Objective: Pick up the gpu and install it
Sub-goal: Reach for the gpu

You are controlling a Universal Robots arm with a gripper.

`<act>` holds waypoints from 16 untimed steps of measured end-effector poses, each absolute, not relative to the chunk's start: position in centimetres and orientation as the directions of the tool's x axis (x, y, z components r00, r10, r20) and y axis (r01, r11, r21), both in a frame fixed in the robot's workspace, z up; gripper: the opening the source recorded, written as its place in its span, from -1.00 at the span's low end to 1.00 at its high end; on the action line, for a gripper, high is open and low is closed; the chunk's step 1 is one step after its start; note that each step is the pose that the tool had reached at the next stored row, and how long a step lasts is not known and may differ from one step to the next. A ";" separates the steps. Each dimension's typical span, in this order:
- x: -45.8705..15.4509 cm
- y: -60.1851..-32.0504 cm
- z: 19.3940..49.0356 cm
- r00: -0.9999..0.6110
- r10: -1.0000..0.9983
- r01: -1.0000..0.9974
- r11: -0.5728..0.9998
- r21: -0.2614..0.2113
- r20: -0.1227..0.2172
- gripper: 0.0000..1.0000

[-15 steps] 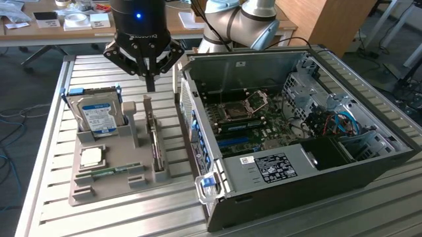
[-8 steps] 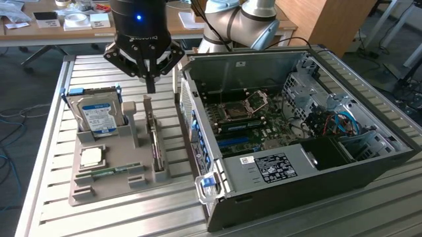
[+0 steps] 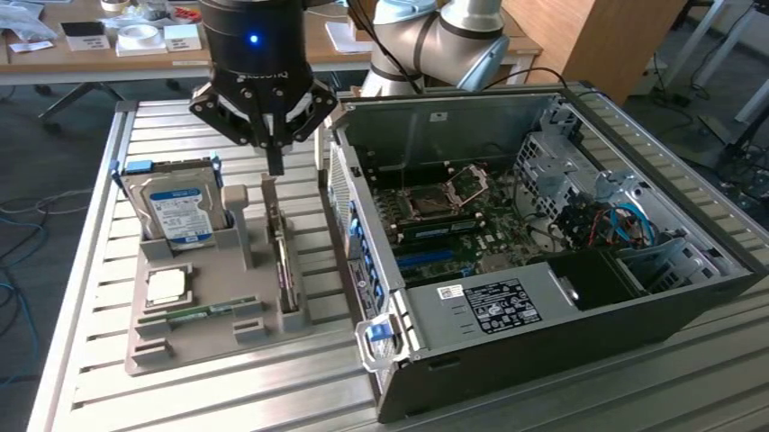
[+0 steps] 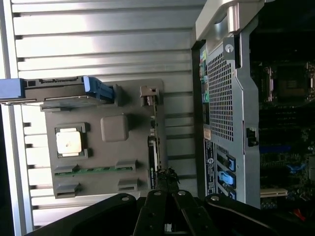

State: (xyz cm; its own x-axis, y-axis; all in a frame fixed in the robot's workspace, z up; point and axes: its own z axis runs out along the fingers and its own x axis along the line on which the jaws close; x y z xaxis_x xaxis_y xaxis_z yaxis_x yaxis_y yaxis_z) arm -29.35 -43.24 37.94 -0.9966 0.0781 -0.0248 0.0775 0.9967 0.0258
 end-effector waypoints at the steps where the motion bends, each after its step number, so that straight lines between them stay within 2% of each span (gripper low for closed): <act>1: -29.4 -43.3 37.9 -0.997 0.078 0.077 0.997 0.026 -0.025 -0.79; 16: -30.3 -43.8 37.7 -0.997 0.078 0.077 0.997 0.026 -0.025 -0.79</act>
State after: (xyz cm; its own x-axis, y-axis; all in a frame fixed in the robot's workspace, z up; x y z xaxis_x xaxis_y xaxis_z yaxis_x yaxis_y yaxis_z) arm -30.32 -43.78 37.68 -0.9966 0.0780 -0.0249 0.0774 0.9967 0.0259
